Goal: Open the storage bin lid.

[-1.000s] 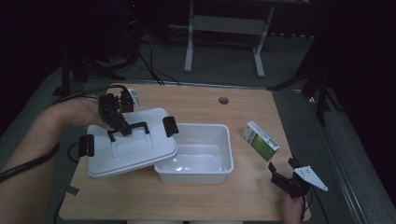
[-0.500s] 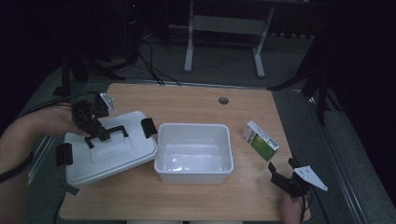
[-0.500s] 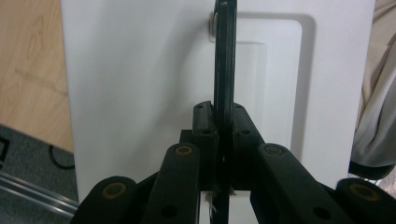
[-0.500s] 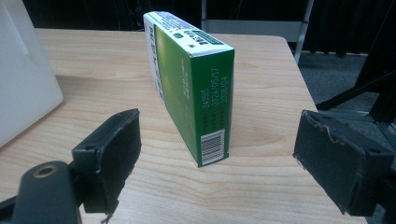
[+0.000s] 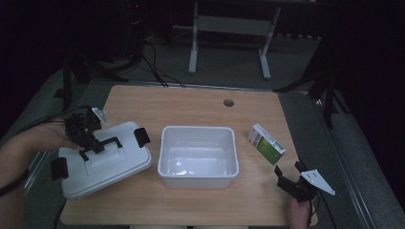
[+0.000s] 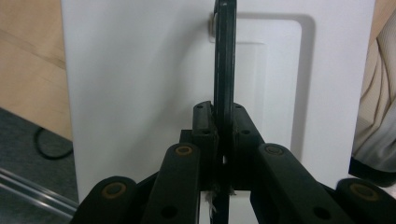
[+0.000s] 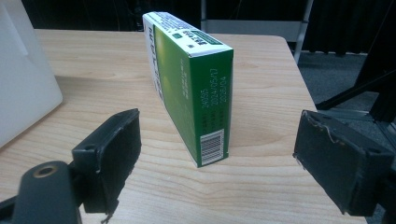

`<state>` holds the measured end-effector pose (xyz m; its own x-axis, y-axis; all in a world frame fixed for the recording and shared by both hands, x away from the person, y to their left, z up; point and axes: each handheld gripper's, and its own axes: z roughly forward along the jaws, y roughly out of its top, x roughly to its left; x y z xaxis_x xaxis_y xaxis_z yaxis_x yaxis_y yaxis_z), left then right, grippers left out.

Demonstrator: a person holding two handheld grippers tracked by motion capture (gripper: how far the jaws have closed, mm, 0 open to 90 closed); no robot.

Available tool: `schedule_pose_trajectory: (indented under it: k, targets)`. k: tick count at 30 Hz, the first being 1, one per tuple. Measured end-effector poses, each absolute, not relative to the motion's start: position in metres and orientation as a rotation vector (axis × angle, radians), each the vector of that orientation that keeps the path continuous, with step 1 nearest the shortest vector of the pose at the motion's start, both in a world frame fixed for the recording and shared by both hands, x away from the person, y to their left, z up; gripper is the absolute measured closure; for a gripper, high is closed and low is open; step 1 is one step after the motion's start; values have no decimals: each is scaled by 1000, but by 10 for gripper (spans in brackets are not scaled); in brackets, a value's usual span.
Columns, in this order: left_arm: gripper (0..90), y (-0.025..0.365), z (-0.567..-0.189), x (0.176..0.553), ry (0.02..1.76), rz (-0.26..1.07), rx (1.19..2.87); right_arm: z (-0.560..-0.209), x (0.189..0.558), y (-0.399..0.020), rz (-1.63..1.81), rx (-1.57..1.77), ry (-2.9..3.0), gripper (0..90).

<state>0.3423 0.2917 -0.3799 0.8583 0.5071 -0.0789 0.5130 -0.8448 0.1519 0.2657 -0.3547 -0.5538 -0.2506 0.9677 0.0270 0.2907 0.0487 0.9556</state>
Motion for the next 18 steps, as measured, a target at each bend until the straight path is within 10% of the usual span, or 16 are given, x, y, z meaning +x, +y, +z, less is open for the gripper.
schedule_pose_trajectory:
  k: [18]
  targets:
    - [840, 278, -450, 357, 766, -144, 2873, -554, 265, -355, 1230, 1280, 1628, 142]
